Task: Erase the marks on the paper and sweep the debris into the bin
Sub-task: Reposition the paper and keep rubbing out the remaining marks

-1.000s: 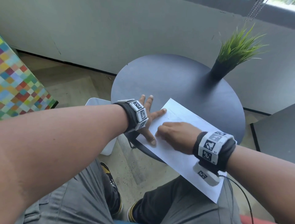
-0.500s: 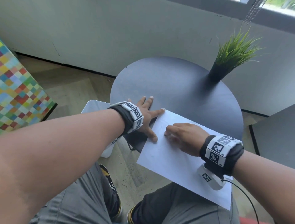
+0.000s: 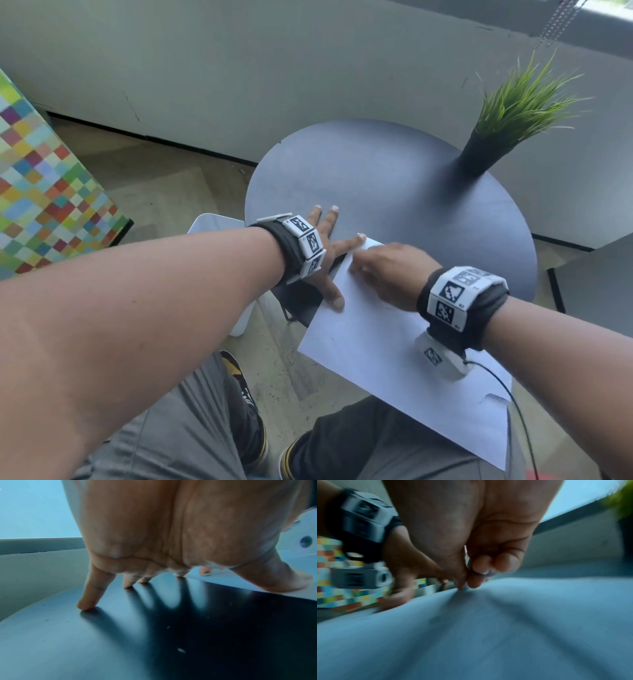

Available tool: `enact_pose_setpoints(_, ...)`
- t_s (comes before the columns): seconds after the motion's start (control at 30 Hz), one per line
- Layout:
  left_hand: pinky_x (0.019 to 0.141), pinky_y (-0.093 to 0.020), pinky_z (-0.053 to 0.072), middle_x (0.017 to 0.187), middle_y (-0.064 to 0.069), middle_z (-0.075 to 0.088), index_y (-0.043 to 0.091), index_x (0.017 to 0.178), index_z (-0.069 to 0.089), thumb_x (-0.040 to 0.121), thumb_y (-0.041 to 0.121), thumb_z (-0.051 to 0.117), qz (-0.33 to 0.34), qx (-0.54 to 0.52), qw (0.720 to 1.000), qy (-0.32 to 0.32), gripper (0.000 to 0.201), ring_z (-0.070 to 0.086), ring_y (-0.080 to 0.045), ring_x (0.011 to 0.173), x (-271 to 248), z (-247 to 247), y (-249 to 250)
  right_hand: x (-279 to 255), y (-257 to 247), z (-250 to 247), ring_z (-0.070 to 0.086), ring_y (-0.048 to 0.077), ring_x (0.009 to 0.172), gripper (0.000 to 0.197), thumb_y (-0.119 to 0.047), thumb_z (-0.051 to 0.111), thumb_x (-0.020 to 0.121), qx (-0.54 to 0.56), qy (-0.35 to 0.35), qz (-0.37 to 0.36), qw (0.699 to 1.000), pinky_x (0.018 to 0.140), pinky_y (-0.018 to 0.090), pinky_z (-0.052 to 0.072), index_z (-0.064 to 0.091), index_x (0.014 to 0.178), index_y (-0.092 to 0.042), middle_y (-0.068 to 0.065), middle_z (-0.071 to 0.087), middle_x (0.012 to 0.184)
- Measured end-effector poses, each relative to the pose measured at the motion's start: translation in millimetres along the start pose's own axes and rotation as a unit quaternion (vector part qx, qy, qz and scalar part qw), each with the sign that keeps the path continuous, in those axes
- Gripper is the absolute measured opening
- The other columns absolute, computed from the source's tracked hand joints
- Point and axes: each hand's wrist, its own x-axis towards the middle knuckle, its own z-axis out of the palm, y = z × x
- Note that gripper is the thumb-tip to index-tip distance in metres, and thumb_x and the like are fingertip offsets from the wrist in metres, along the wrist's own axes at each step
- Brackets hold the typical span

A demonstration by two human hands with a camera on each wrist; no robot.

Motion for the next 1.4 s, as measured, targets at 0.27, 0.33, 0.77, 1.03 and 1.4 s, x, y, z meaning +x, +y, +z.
enact_pose_setpoints(0.27,0.112,-0.068,0.010,0.156,-0.015,-0.031,0.053,0.143,-0.019,0.039,0.092,0.065,-0.002,0.009,1.000,0.000,0.139,-0.023,-0.044,0.143,5.2,3.3,0.1,-4.9,-18.7,3.5,0.062,0.027,0.093,0.014,-0.026,0.050,0.093,0.008,-0.006,-0.058,0.998,0.074,0.040,0.052,0.054,0.106,-0.026,-0.001,0.064,0.103)
enact_pose_setpoints(0.33,0.112,-0.068,0.010,0.156,-0.015,-0.031,0.054,0.143,-0.018,0.039,0.091,0.065,0.005,0.002,1.000,0.002,0.138,-0.022,-0.044,0.143,6.4,2.6,-0.7,5.7,3.7,-3.1,0.062,0.030,0.095,0.019,-0.028,0.045,0.094,-0.001,0.037,0.027,0.999,0.073,0.038,0.052,0.051,0.112,-0.027,0.002,0.065,0.105)
enact_pose_setpoints(0.77,0.113,-0.067,0.009,0.156,-0.017,-0.030,0.052,0.143,-0.022,0.038,0.094,0.061,-0.005,0.021,1.000,0.005,0.140,-0.021,-0.046,0.143,8.4,4.6,1.2,-12.4,-13.5,8.6,0.060,0.027,0.090,0.011,-0.024,0.047,0.095,-0.030,0.016,-0.067,0.997,0.068,0.036,0.047,0.050,0.105,-0.024,-0.001,0.060,0.099)
enact_pose_setpoints(1.03,0.113,-0.068,0.008,0.156,-0.017,-0.029,0.053,0.142,-0.023,0.035,0.095,0.059,-0.005,0.014,1.000,0.004,0.141,-0.021,-0.047,0.143,9.3,4.1,0.9,-8.9,-1.1,6.5,0.060,0.029,0.089,0.011,-0.024,0.046,0.093,-0.028,0.033,-0.020,0.999,0.071,0.040,0.052,0.049,0.104,-0.024,-0.001,0.059,0.099)
enact_pose_setpoints(1.4,0.113,-0.067,0.009,0.155,-0.018,-0.030,0.051,0.142,-0.024,0.035,0.095,0.060,-0.004,0.027,1.000,0.008,0.142,-0.021,-0.048,0.142,8.4,4.8,2.2,-20.8,-20.5,14.8,0.058,0.024,0.089,0.011,-0.024,0.047,0.095,-0.015,-0.003,-0.092,0.996,0.072,0.036,0.048,0.052,0.105,-0.024,-0.002,0.059,0.099)
